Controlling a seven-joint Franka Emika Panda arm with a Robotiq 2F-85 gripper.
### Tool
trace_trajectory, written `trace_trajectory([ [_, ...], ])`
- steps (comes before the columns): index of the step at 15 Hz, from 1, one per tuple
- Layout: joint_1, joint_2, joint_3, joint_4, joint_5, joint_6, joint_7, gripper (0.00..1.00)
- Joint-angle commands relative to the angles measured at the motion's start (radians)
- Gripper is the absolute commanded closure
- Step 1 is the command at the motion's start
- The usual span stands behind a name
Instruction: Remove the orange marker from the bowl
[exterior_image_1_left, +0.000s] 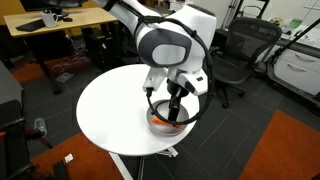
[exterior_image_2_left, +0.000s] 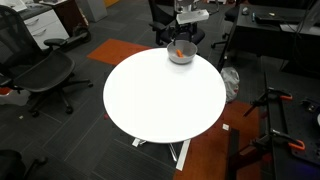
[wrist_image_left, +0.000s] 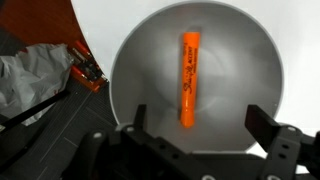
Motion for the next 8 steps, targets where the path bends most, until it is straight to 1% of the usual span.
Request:
trace_trajectory([
  [1,-0.011,0.056,0.002,0.074,0.004,-0.035,0.002,0.0],
  [8,-0.016,0.111,0.005,0.119,0.004,-0.048,-0.002,0.0],
])
